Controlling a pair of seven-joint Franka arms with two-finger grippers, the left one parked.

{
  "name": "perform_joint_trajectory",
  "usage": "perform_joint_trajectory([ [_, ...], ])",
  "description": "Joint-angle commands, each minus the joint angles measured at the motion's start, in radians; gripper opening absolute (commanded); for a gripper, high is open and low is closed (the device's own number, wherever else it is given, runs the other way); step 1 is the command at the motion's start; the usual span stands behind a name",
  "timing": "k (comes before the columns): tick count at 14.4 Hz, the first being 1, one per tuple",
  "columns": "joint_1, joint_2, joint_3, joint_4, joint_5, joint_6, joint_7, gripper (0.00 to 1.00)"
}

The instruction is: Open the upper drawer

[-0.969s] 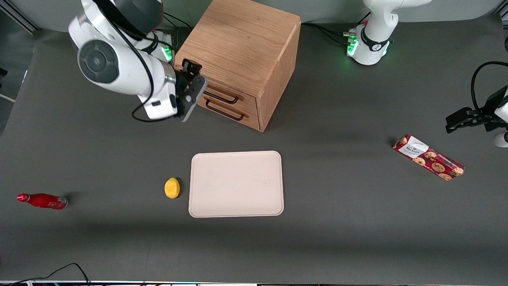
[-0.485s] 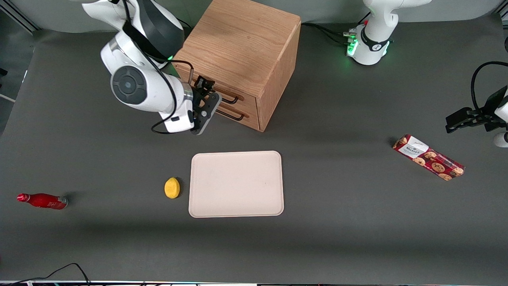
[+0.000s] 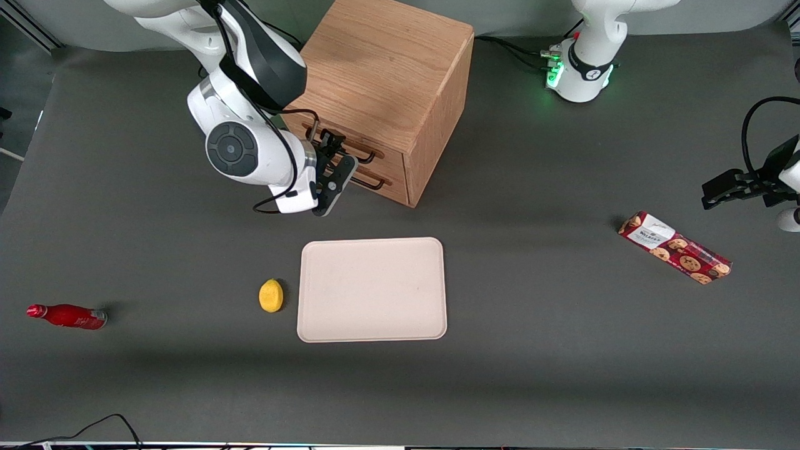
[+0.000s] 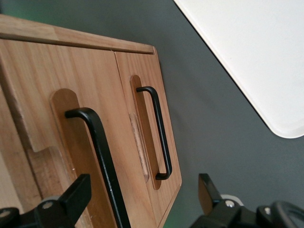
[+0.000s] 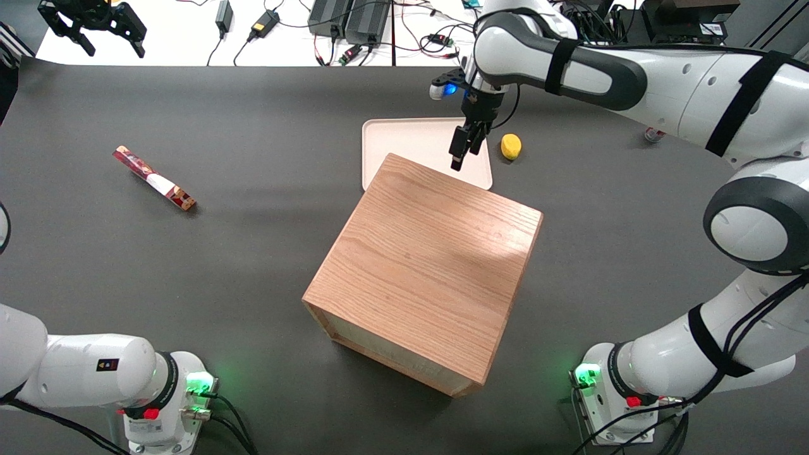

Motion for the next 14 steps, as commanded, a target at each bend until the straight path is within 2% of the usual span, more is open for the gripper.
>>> perform_joint_trajectory([
  [1, -0.002, -0.014, 0.000, -0.041, -0.003, 0.022, 0.011, 1.00],
  [4, -0.007, -0.018, 0.003, -0.064, 0.003, 0.022, 0.014, 1.00],
  [7, -0.002, -0.018, 0.004, -0.075, 0.041, 0.023, 0.039, 1.00],
  [14, -0.005, -0.040, 0.006, -0.132, 0.060, 0.077, 0.043, 1.00],
])
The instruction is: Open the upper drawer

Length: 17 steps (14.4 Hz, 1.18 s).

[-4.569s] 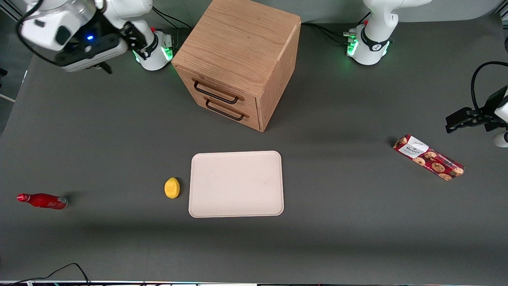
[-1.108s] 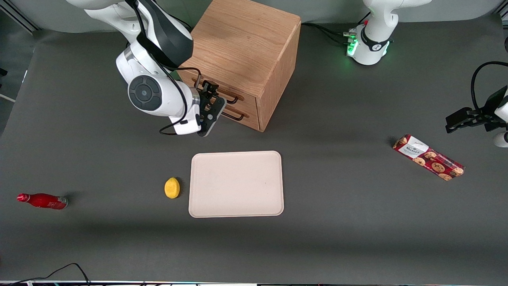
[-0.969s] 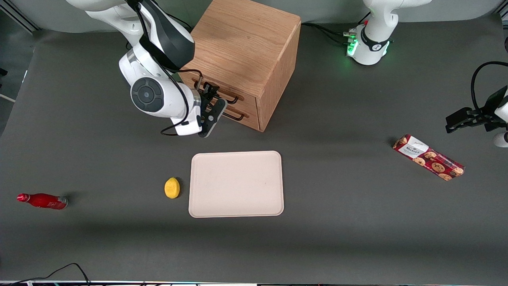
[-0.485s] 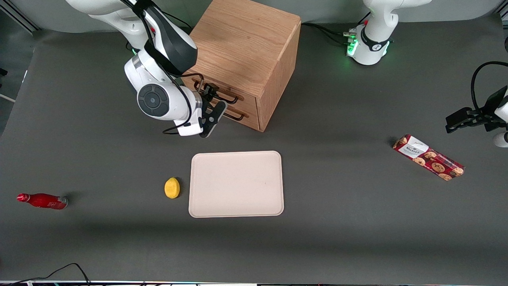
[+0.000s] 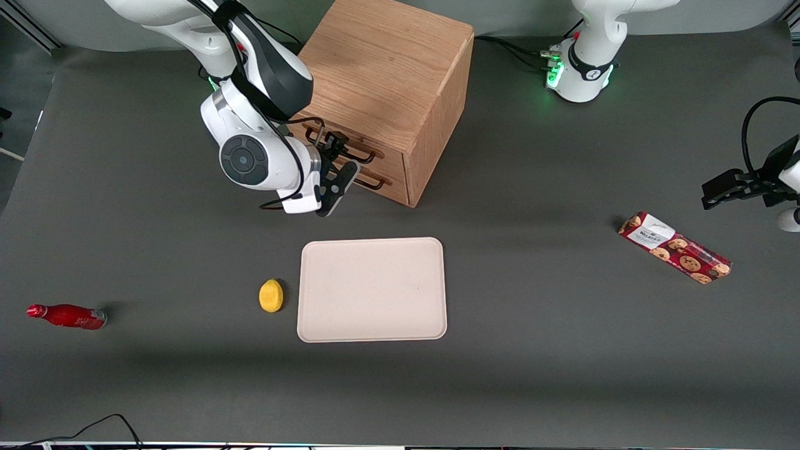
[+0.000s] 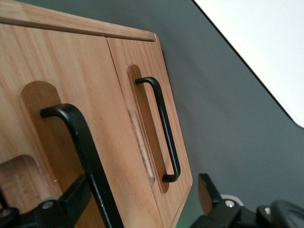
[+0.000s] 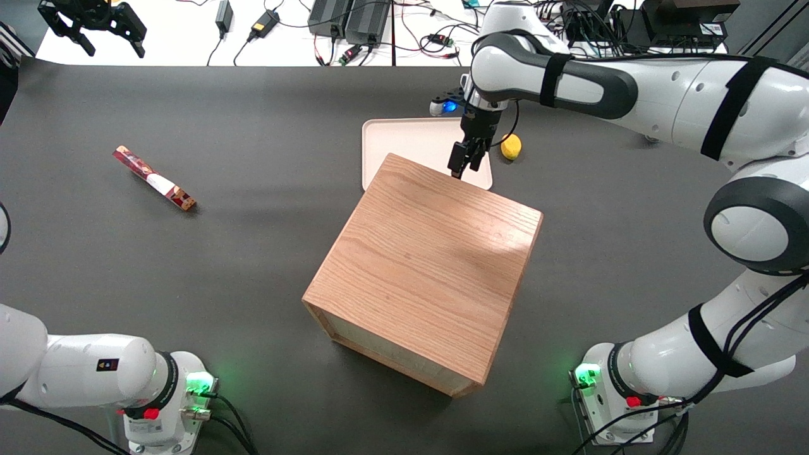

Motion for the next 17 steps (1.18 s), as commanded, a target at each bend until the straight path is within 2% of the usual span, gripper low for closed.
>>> perform_joint_trajectory([
  [1, -0.002, -0.037, 0.003, -0.042, 0.024, 0.027, 0.018, 1.00],
  [9, -0.004, -0.038, 0.003, -0.066, 0.023, 0.067, 0.010, 1.00],
  [17, -0.011, -0.017, -0.012, -0.049, -0.016, 0.073, -0.001, 1.00],
])
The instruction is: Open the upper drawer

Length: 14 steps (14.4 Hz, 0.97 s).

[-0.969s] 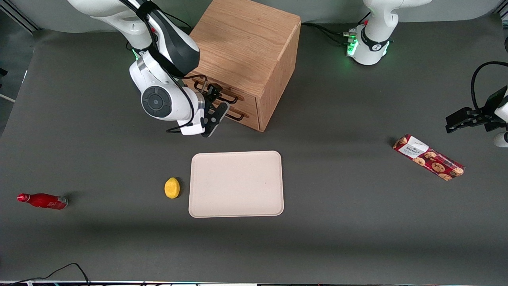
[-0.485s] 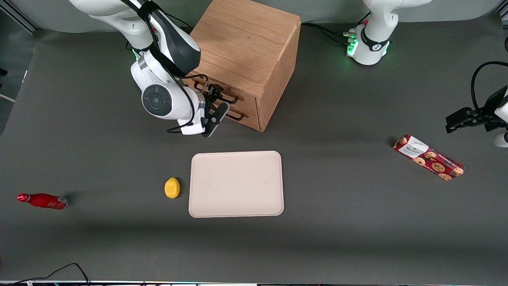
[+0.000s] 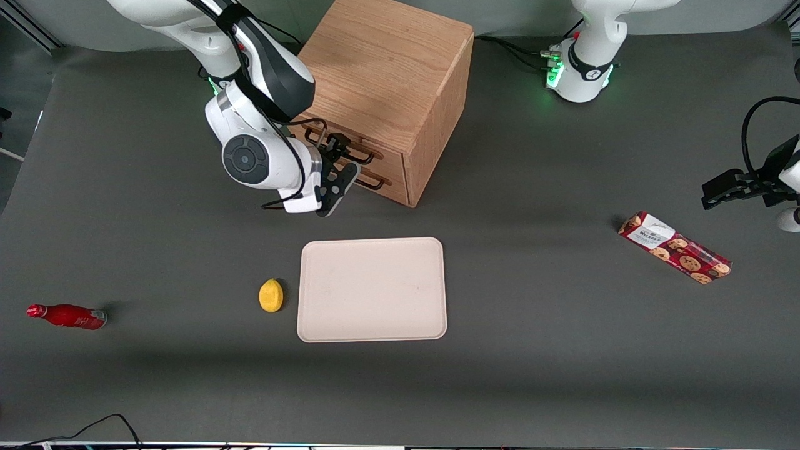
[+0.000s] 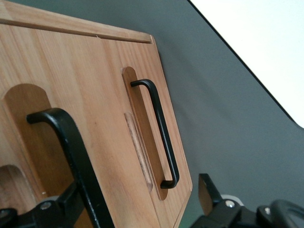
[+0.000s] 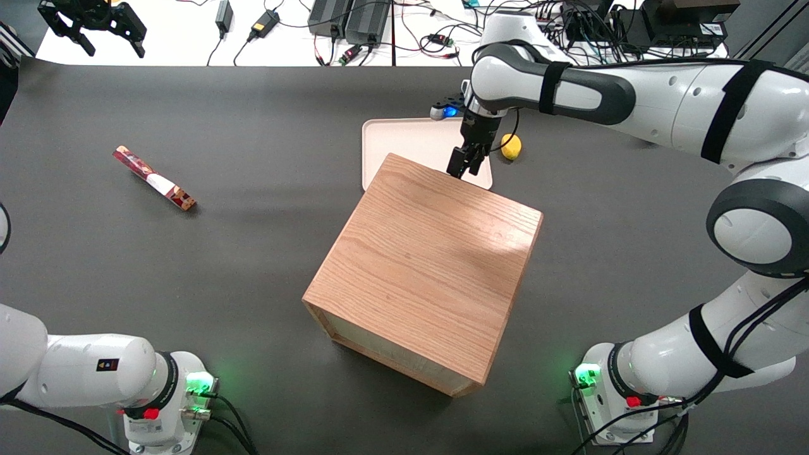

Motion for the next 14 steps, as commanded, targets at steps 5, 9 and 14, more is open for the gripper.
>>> perform_joint_trajectory([
  [5, -0.013, 0.016, -0.020, 0.006, -0.053, 0.025, -0.004, 1.00],
  [9, -0.015, 0.031, -0.025, 0.029, -0.054, 0.025, -0.004, 1.00],
  [14, -0.015, 0.048, -0.046, 0.052, -0.053, 0.022, -0.016, 1.00],
])
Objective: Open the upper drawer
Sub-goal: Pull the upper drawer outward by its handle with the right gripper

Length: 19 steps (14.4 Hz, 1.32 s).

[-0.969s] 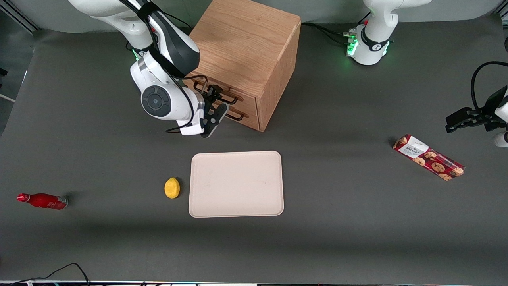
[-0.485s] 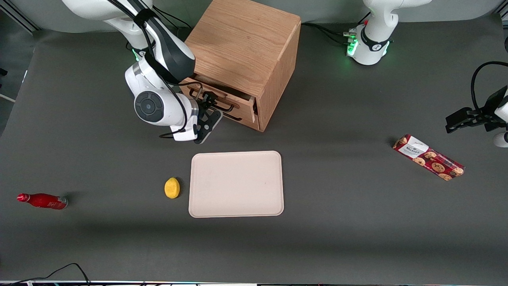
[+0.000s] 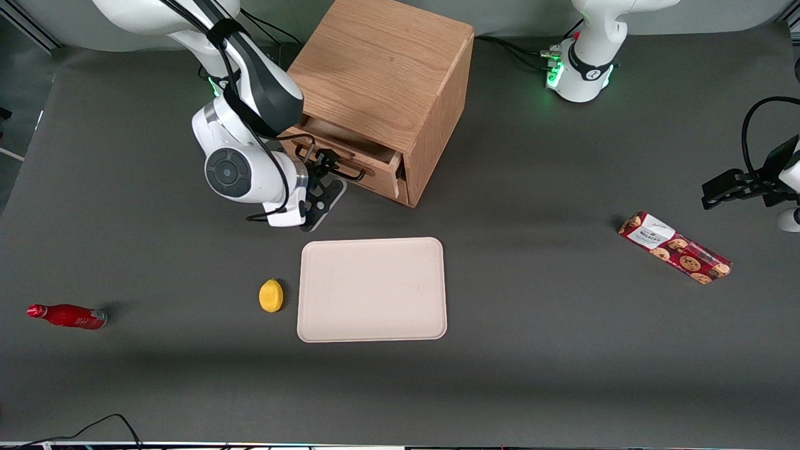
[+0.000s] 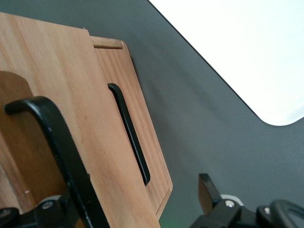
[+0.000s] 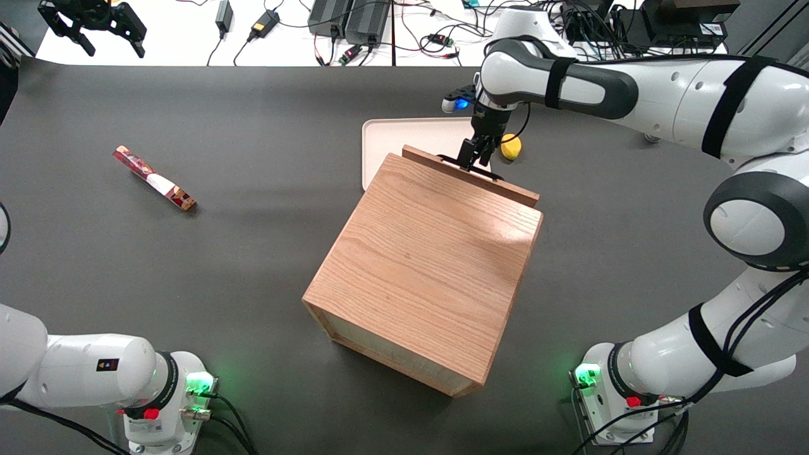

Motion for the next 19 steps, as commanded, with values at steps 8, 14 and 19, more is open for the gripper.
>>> perform_joint_trajectory([
  [8, -0.001, 0.054, -0.063, 0.086, -0.015, -0.008, -0.070, 1.00],
  [14, -0.002, 0.097, -0.069, 0.143, -0.015, -0.009, -0.067, 1.00],
  [19, -0.002, 0.131, -0.100, 0.227, -0.031, -0.075, -0.084, 1.00],
])
